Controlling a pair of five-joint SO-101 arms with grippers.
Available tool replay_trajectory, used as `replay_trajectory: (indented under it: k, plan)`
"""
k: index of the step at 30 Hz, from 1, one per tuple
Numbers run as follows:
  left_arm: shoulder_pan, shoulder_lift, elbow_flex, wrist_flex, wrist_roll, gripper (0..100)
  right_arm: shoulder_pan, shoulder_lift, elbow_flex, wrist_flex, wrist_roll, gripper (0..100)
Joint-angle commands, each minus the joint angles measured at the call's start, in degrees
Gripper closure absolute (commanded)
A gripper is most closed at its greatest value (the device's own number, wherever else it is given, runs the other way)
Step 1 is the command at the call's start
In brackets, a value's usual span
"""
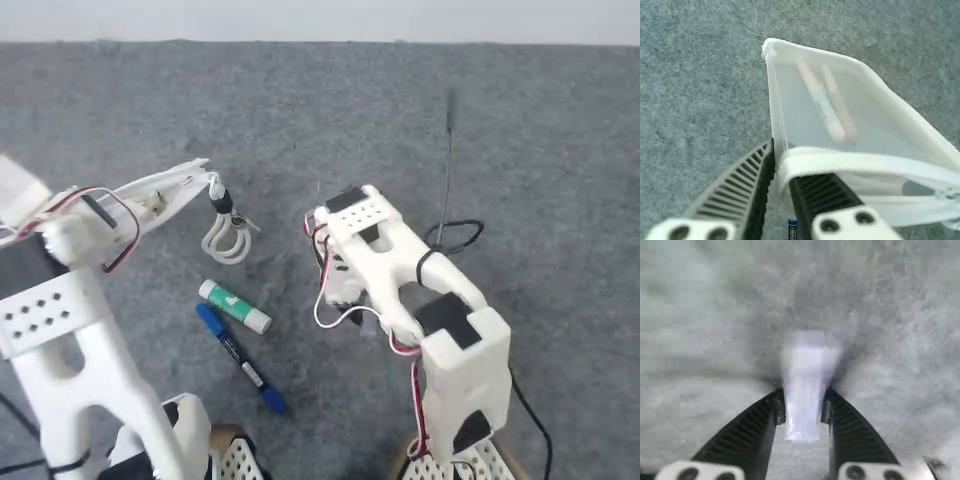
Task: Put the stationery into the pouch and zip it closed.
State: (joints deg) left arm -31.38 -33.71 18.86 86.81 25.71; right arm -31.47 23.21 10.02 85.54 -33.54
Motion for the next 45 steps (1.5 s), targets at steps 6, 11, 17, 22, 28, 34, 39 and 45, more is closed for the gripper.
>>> replay_trajectory:
  k: [6, 11, 17, 22, 28, 34, 39, 45]
  plan:
    - [-0.44, -0.62, -2.68, -1.85, 0.70, 99, -0.75, -2.33, -1.85, 2.59, -0.26, 88.7]
    - [-0.44, -0.62, -2.68, -1.85, 0.70, 99, -0.48, -7.60, -3.43, 5.05, -0.09, 97.9]
    - [-0.44, -0.62, -2.68, -1.85, 0.70, 99, -0.75, -15.43, -3.08, 6.46, -0.09, 99.2]
    - [-0.44, -0.62, -2.68, -1.85, 0.70, 99, -0.84, -21.76, -2.99, 7.78, -0.09, 99.1]
    - [-0.44, -0.62, -2.68, -1.85, 0.70, 99, -1.01, -29.05, -2.90, 9.01, 0.00, 99.1]
    - [-0.44, -0.62, -2.68, -1.76, 0.70, 99, -6.29, -36.26, -2.81, 12.79, 0.00, 99.1]
    - [-0.44, -0.62, -2.68, -1.76, 0.70, 99, -6.99, -40.04, 0.26, 11.12, 0.00, 99.1]
    - [-0.35, -0.62, -2.68, -1.76, 0.70, 99, -11.38, -48.66, 6.24, 7.52, 0.00, 99.1]
